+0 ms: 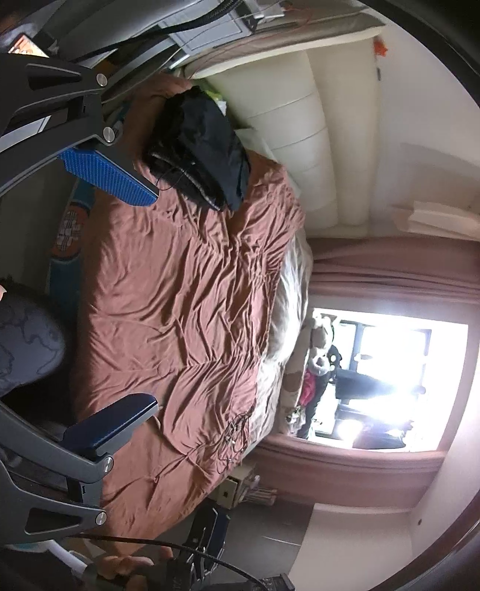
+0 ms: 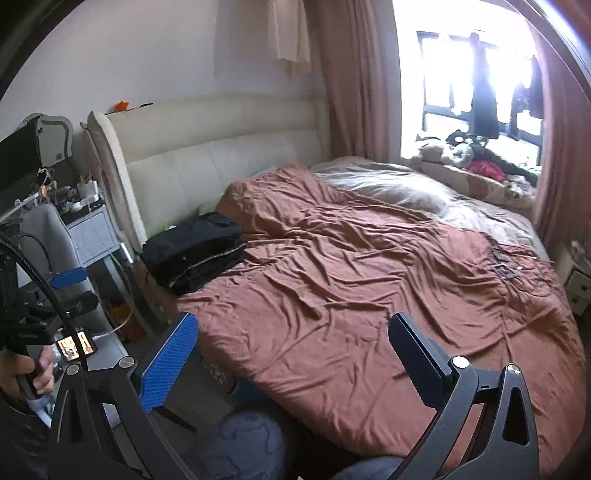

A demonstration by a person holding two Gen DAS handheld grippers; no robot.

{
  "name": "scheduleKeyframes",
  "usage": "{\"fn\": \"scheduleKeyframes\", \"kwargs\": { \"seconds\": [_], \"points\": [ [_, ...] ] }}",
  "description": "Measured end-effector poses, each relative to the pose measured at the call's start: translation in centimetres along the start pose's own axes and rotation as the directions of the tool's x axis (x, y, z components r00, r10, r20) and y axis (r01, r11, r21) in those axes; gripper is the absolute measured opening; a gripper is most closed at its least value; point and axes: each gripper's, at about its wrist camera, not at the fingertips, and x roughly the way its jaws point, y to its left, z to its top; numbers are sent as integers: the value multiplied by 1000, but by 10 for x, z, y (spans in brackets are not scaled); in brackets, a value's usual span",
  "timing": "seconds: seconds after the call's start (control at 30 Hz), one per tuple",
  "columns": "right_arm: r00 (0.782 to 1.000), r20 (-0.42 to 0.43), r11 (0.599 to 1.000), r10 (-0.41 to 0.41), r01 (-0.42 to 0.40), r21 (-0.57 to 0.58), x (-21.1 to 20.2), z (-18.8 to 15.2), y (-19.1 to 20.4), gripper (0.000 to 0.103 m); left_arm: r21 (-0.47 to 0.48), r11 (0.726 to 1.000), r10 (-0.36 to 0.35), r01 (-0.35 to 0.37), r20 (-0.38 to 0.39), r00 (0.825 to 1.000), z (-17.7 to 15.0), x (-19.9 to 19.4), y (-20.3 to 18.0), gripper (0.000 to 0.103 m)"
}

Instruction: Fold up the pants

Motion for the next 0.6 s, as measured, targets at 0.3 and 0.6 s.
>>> {"fn": "scheduleKeyframes", "kwargs": {
  "seconds": [0.3,0.6],
  "points": [
    [998,60,999,-30,28,27,-42,-41,5,103,15,1000,-18,17,53,998,-23,-31,-19,102],
    [995,81,996,-65,60,61,-58,-85,2,103,23,999,-32,31,73,997,-45,-39,-25,102]
  ]
}}
